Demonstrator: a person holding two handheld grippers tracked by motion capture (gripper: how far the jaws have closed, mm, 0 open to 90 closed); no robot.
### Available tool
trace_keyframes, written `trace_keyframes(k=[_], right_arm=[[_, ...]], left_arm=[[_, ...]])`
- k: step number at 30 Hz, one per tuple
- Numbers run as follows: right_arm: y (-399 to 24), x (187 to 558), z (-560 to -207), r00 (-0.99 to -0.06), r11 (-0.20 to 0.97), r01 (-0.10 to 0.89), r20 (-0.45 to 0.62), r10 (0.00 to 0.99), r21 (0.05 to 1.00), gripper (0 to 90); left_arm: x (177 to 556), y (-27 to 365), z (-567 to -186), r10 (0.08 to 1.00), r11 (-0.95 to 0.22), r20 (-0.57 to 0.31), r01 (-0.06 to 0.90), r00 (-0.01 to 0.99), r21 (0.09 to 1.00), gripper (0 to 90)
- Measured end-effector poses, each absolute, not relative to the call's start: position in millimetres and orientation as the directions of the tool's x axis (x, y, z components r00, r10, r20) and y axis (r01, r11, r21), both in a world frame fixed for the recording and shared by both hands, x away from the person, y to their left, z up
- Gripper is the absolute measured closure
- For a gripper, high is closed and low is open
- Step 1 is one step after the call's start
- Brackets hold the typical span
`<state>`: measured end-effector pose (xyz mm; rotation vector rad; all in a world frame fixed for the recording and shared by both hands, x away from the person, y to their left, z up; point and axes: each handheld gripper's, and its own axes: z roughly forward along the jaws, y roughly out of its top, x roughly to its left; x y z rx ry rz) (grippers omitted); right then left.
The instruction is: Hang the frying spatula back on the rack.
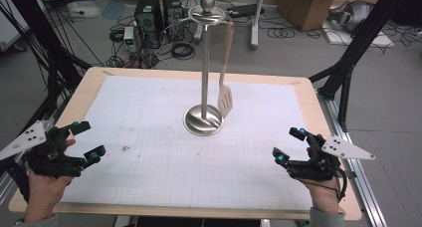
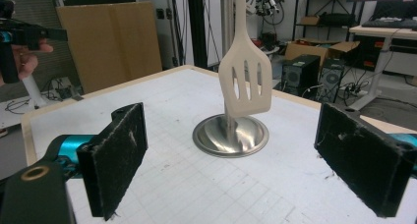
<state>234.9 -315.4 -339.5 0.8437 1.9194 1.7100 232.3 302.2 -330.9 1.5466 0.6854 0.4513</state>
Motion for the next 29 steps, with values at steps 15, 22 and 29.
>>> trace_keyframes(k=[15,22,29], right_arm=[[-329.4,234.4,-344.5,-0.704,0.01,0.166,0.111,0.702,0.986,11.5],[-325.6,236.3,-343.4,-0.717,0.013,0.154,0.103,0.69,0.988,11.5],[-327.7,235.0,-342.7,-0.711,0.002,0.151,0.107,0.695,0.989,11.5]], left_arm=[[233.6,298.0,-332.6,0.671,-0.013,-0.122,0.176,0.731,0.984,1.7],[232.8,300.1,-333.6,0.679,-0.012,-0.126,0.183,0.723,0.983,1.7],[230.7,299.8,-332.8,0.678,-0.004,-0.13,0.18,0.724,0.984,1.7]])
